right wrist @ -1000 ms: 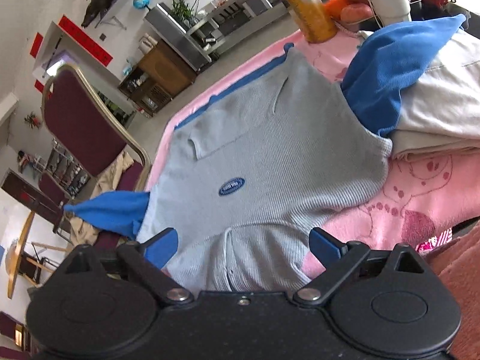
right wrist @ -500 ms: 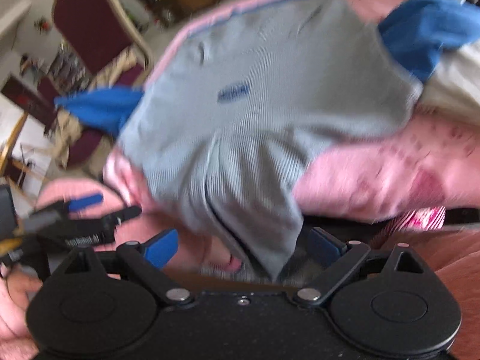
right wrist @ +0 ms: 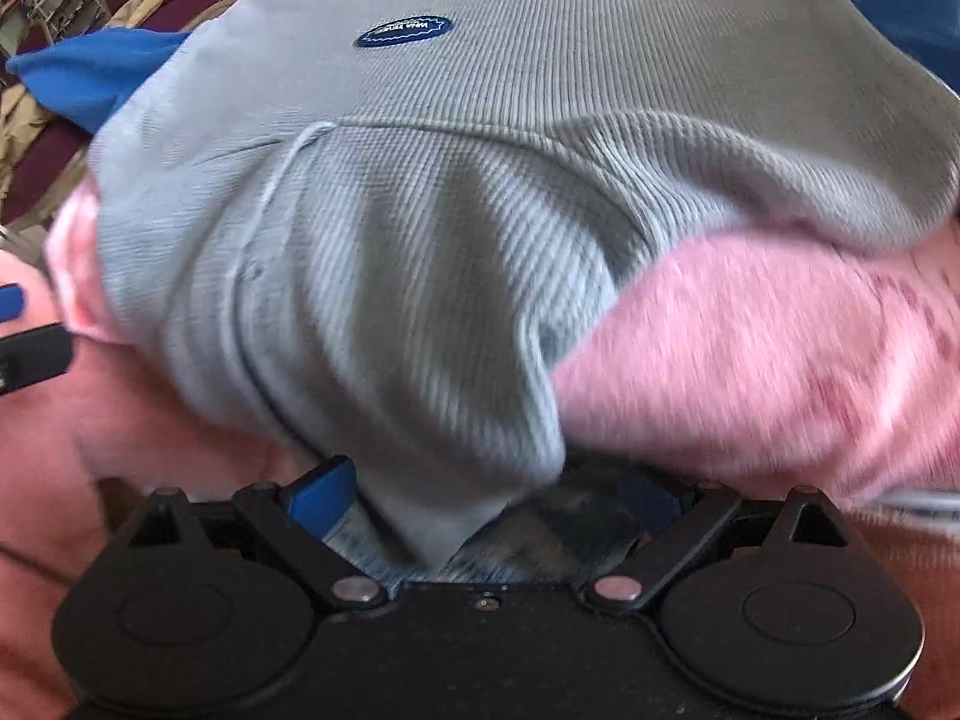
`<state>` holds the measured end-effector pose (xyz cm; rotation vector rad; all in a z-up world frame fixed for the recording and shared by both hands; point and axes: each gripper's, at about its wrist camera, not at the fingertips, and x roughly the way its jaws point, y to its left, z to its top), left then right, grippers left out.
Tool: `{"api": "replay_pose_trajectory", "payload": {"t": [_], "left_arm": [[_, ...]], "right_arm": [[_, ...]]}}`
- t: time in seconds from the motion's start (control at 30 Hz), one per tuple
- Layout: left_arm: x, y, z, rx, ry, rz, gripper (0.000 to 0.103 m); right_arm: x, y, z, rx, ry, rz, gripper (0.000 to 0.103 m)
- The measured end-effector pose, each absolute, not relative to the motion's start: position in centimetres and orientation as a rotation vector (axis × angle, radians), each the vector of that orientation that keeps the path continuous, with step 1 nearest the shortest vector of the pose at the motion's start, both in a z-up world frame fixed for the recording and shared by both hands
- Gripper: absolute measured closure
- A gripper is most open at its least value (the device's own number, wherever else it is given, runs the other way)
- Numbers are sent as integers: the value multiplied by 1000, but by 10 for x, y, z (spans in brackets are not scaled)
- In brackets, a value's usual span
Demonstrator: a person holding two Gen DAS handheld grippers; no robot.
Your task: Fold clothes
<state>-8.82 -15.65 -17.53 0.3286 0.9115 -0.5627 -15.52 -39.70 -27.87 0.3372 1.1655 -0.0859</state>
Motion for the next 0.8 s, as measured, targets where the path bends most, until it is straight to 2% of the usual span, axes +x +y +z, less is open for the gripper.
{"api": "replay_pose_trajectory", "payload": {"t": [0.1,0.13,0.17,0.2,0.27,0.3,0.43,0.57,0.7,0.8], "left_arm": [[-86,-155,-175,311,913,-565,2],[-86,-155,-175,306,913,-565,2],[-86,-155,-175,302,913,-565,2],[-86,-154,-174,298,912,-565,2],[-87,-152,-173,290,910,-565,2],[-87,-152,-173,286,909,-565,2],[-85,-146,-167,251,896,-552,2],[-77,-133,-146,176,849,-535,5],[-69,-113,-102,92,711,-513,4],[-64,-99,-73,55,622,-489,2]], "right_arm": [[-153,-394,-289,300,1152,-88,13],[-153,-392,-292,289,1152,-76,25],[-154,-389,-294,284,1155,-50,43],[-155,-386,-294,279,1160,-22,54],[-160,-378,-292,266,1177,40,89],[-162,-373,-289,253,1186,72,96],[-178,-350,-255,215,1183,230,97],[-186,-350,-205,373,1141,356,98],[-174,-393,-160,726,920,362,98],[-161,-447,-149,1067,658,194,98]]}}
